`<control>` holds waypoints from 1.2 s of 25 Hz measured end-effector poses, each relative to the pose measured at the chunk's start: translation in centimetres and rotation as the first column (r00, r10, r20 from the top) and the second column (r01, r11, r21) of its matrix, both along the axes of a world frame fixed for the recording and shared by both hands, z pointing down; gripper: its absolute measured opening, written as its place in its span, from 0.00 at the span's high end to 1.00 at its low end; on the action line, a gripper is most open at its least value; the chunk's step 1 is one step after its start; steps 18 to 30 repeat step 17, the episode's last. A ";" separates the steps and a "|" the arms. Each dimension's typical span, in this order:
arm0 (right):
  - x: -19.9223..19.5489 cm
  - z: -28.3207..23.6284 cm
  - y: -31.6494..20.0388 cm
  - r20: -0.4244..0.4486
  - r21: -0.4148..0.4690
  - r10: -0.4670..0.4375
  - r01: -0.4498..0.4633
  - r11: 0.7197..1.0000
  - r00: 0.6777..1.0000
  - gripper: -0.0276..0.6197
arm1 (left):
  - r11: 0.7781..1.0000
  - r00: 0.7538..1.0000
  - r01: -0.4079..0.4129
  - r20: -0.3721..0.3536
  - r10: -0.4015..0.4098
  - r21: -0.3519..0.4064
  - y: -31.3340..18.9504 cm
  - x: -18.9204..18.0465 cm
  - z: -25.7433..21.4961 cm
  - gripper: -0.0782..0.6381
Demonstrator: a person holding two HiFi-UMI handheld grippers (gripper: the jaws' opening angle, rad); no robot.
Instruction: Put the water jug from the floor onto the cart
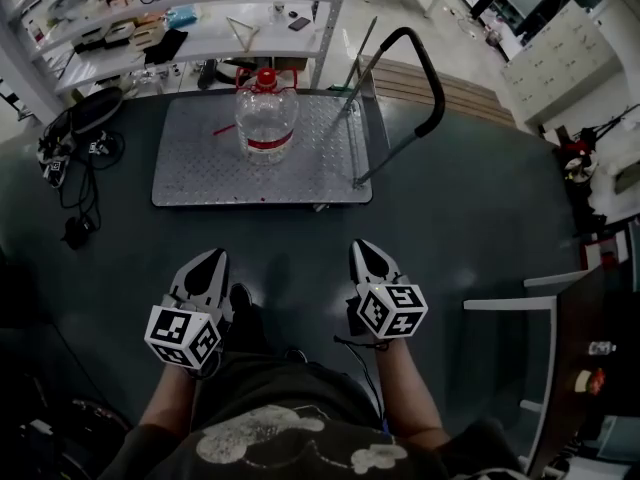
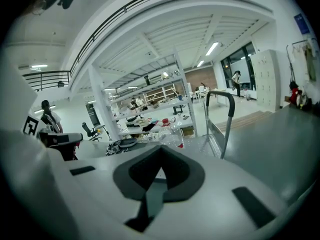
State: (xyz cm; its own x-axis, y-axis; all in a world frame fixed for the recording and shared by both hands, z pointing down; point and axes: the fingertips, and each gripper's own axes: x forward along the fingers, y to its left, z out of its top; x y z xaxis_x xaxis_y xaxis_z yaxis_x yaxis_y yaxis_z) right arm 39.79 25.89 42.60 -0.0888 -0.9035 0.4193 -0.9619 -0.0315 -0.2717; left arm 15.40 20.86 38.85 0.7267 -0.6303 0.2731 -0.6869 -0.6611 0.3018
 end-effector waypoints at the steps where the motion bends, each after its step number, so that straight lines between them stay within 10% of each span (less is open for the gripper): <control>1: 0.1 0.1 0.5 -0.001 0.000 -0.002 0.002 1.000 1.000 0.97 | 1.000 1.000 -0.004 0.001 0.004 0.003 0.4 0.3 0.0 0.88; 17: 2.0 1.9 12.6 0.037 -0.008 0.022 -0.022 1.000 0.999 0.97 | 1.000 1.000 0.008 0.011 -0.008 0.002 10.5 2.6 1.2 0.88; 30: 2.0 1.9 12.6 0.037 -0.008 0.022 -0.022 1.000 0.999 0.97 | 1.000 1.000 0.008 0.011 -0.008 0.002 10.5 2.6 1.2 0.88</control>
